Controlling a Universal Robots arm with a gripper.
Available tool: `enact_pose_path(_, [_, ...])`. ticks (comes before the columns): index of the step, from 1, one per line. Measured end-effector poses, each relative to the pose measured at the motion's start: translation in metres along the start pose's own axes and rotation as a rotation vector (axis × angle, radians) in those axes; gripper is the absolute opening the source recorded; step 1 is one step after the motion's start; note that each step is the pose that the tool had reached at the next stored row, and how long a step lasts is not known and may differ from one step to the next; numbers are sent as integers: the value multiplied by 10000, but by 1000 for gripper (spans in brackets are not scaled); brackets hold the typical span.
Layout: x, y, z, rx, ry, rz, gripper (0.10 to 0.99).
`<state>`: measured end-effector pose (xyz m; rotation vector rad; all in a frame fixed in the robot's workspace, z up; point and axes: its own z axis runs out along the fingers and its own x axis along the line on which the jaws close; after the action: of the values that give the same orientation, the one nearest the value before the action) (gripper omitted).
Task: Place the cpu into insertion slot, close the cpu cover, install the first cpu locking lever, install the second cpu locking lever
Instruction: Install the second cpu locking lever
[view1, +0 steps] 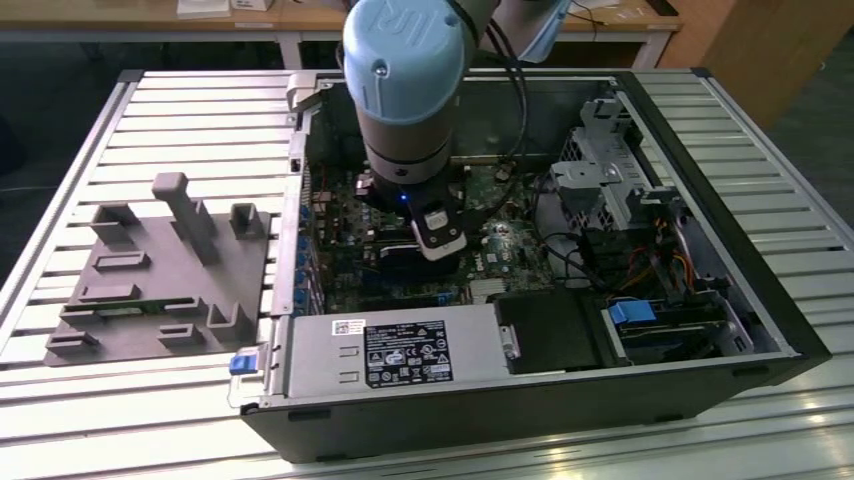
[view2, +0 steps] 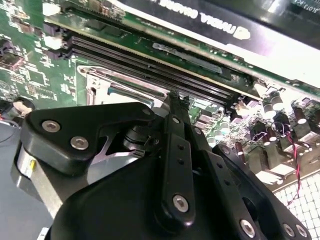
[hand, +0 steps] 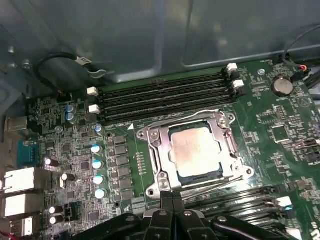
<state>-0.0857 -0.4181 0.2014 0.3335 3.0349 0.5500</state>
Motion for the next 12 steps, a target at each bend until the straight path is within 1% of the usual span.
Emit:
enact_pose_path(2, [20, -11, 17, -54, 10, 3, 102])
enact_pose_path(5, [53, -26, 36, -103, 19, 6, 102])
enact_pose_path(6, [61, -31, 42, -137, 28, 10, 102])
enact_pose_path(9, [77, -44, 67, -313, 58, 20, 102])
enact_pose_path(12, [88, -58, 100, -421, 77, 27, 102])
